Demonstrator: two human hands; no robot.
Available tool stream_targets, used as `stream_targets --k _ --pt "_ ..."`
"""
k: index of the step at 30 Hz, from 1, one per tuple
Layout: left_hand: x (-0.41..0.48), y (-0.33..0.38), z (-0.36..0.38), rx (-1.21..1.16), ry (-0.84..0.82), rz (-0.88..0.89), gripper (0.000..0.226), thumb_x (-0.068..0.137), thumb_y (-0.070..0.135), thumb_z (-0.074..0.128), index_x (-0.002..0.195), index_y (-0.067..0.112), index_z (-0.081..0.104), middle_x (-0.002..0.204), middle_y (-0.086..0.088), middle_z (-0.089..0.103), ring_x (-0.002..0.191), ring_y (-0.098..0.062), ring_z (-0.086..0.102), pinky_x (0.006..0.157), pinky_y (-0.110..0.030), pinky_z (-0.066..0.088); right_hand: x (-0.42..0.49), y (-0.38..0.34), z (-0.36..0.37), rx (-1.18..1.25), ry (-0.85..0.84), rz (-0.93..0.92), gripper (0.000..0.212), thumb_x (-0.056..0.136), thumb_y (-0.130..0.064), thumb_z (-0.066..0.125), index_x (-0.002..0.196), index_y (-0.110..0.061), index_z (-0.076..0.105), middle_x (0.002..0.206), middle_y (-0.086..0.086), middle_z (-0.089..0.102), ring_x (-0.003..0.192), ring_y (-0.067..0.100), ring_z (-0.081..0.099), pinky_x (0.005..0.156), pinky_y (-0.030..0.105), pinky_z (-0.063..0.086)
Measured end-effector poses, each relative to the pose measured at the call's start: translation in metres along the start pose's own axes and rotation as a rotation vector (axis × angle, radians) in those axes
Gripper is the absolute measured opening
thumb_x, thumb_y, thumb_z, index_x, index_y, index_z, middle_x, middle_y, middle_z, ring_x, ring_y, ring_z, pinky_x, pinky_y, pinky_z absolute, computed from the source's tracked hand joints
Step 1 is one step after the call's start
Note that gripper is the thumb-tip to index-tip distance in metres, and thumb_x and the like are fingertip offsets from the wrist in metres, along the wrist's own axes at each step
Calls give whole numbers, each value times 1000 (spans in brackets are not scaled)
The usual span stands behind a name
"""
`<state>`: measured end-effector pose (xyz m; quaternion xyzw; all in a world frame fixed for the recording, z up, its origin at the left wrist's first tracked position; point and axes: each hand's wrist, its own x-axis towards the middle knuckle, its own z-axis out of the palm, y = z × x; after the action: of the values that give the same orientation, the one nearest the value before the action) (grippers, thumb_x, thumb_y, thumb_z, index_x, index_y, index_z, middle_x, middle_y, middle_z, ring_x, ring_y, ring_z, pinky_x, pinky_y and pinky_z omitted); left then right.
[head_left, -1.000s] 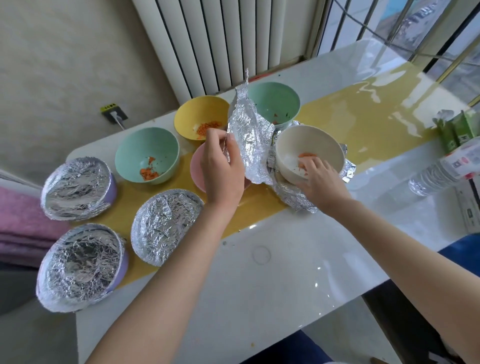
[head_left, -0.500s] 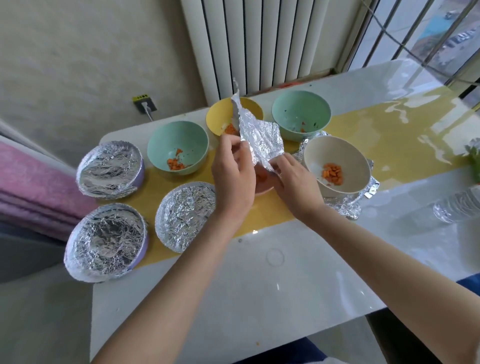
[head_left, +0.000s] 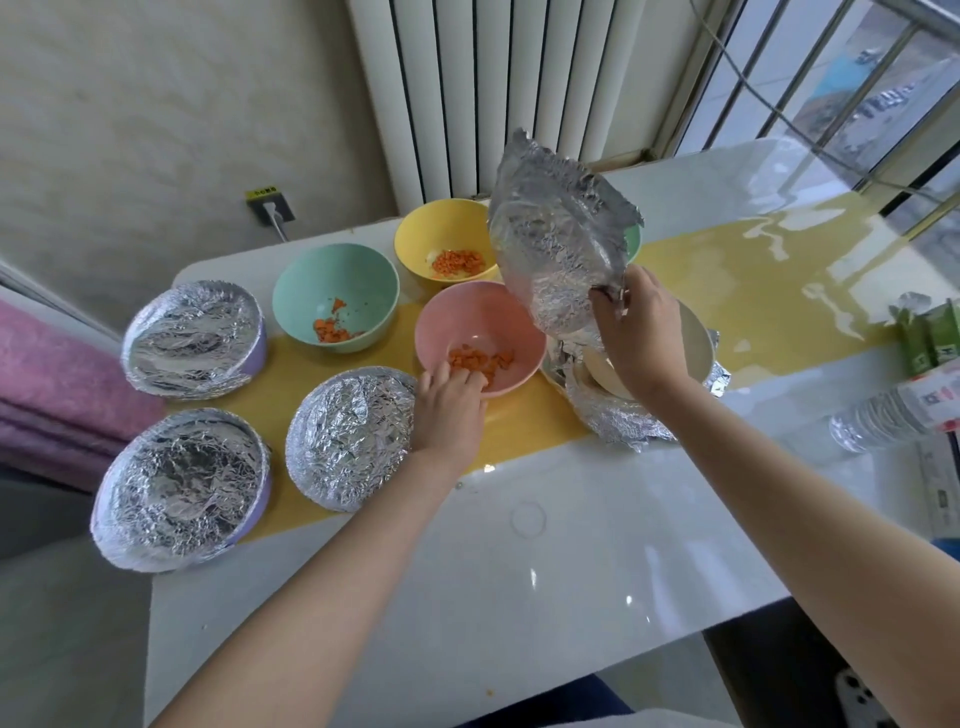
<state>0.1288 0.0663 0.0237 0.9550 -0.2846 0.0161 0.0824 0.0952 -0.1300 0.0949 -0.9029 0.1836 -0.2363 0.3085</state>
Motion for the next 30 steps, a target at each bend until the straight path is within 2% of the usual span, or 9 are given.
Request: stream_targets --k 4,8,10,14,18,21,24,28,30 --pt "2 4 8 26 -4 14 21 95 12 47 105 21 62 107 5 64 103 -21 45 86 -32 32 0 6 -3 27 17 39 20 90 -11 55 75 -9 42 74 7 44 69 22 38 60 27 18" --pt "-6 13 6 26 73 83 19 76 1 67 78 20 66 76 4 65 80 -23 53 71 -31 29 -3 8 -9 70 31 76 26 89 -11 56 70 -11 38 69 5 42 65 23 38 58 27 20" --pt "-18 19 8 25 91 137 21 68 2 74 71 21 64 69 6 62 74 -22 53 67 -31 26 -4 6 -11 78 25 83 34 89 -12 57 65 -17 32 64 1 38 63 22 37 58 26 18" --pt "-45 24 17 23 73 187 24 65 8 79 71 23 61 70 6 58 75 -21 51 68 -32 27 -6 1 -16 74 6 69 29 89 -14 57 67 -14 38 70 7 47 66 24 42 58 27 19" --pt "-64 23 17 17 129 217 26 65 2 75 75 21 60 71 5 58 75 -21 50 68 -31 28 -11 0 -19 47 -19 24 22 90 -16 56 77 1 48 77 15 53 70 28 46 62 36 30" --pt "-80 24 15 -4 156 254 25 65 -1 71 75 19 58 69 4 57 73 -21 48 67 -31 29 -18 -1 -22 38 -30 -60 22 89 -12 55 73 -6 42 72 8 44 67 25 40 60 35 27" --pt "-101 26 16 -16 137 314 23 67 1 70 75 19 58 69 5 55 75 -20 45 67 -32 32 -27 0 -24 0 -64 -124 21 89 -11 56 73 -6 43 75 6 43 66 24 40 57 33 23" --pt "-131 30 22 12 87 404 21 68 8 73 74 20 56 69 5 53 76 -19 43 67 -31 30 -40 4 -27 -32 -105 -230 26 90 -12 56 76 -16 36 77 2 41 64 22 39 55 33 31" --pt "-142 30 23 -3 73 450 15 75 13 69 75 20 56 70 6 53 75 -19 45 69 -31 30 -48 5 -25 -38 -121 -266 27 89 -12 57 77 -20 34 77 0 40 62 22 40 53 36 37"
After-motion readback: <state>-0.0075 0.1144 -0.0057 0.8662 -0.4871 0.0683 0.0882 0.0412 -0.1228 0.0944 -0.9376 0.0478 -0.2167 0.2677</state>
